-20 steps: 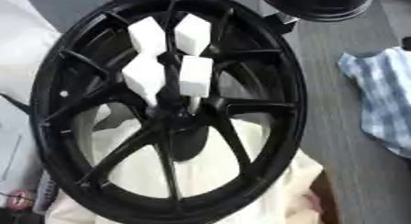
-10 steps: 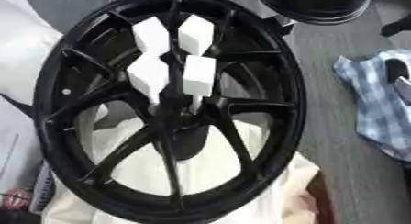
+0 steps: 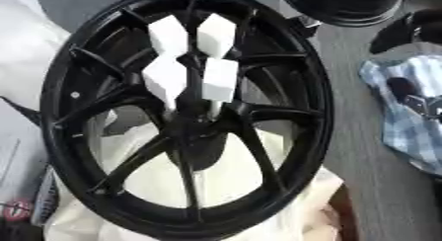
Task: Pull the pin out of the wheel hub.
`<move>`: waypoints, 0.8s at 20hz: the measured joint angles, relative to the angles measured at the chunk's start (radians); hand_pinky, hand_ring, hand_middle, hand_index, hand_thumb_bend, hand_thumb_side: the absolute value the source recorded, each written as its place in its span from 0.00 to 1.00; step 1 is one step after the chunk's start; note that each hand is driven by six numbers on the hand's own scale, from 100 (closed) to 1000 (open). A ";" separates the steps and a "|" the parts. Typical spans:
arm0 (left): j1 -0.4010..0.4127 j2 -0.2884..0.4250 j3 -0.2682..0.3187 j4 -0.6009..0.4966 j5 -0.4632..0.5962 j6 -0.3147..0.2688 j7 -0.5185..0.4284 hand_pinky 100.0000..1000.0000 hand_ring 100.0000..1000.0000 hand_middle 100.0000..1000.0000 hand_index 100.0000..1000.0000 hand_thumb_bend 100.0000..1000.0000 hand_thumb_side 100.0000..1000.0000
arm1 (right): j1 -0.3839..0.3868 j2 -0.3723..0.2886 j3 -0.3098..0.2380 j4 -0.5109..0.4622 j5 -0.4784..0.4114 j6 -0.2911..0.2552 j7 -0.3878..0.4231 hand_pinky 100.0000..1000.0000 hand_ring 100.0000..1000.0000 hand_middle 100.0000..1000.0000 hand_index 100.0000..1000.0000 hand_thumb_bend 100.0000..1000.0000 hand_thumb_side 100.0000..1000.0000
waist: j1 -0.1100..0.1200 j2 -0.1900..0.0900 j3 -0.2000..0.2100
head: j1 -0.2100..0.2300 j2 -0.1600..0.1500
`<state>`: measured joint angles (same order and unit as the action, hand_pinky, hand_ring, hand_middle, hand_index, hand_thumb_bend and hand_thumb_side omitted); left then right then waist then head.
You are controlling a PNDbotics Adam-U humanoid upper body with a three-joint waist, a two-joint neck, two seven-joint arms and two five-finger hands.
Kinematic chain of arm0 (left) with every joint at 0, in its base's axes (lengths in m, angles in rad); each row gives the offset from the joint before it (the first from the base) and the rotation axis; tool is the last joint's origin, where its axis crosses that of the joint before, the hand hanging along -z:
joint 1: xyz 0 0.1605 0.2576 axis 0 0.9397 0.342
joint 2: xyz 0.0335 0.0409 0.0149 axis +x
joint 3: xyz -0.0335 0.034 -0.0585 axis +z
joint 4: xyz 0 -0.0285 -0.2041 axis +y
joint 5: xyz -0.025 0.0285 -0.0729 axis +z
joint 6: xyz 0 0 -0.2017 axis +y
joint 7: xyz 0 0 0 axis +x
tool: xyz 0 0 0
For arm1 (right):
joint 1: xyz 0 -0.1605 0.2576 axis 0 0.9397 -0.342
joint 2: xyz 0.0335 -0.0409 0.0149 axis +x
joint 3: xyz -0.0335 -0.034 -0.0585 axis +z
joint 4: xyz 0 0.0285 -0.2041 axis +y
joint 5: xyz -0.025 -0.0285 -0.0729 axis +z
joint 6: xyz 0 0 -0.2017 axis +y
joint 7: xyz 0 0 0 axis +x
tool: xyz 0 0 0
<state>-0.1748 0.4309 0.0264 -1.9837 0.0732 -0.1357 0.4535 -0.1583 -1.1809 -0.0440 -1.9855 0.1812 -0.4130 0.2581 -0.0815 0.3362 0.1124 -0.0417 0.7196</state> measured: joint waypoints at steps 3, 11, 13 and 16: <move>-0.002 0.000 -0.005 0.000 0.001 0.000 -0.004 0.80 0.63 0.49 0.75 0.00 0.71 | -0.026 -0.010 0.019 0.000 -0.011 0.001 0.021 0.86 0.83 0.72 0.78 0.00 0.14 | 0.000 0.000 0.005 | -0.005 0.000; -0.010 0.000 -0.011 0.000 0.006 0.002 -0.015 0.80 0.64 0.49 0.75 0.00 0.71 | -0.095 -0.020 0.071 0.000 -0.054 0.019 0.065 0.87 0.82 0.71 0.78 0.00 0.13 | -0.004 0.000 0.020 | -0.015 0.006; -0.011 0.000 -0.011 0.000 0.008 0.001 -0.017 0.80 0.64 0.49 0.75 0.00 0.71 | -0.118 -0.020 0.087 0.000 -0.076 0.039 0.072 0.87 0.82 0.71 0.78 0.00 0.13 | -0.007 0.000 0.023 | -0.018 0.009; -0.012 0.001 -0.015 0.000 0.013 0.002 -0.020 0.80 0.64 0.49 0.75 0.00 0.71 | -0.155 -0.020 0.112 0.000 -0.107 0.061 0.086 0.87 0.83 0.71 0.78 0.00 0.13 | -0.008 0.000 0.026 | -0.022 0.009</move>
<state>-0.1871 0.4314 0.0116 -1.9837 0.0859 -0.1334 0.4338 -0.3132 -1.2004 0.0684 -1.9857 0.0747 -0.3517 0.3441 -0.0894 0.3359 0.1386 -0.0636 0.7289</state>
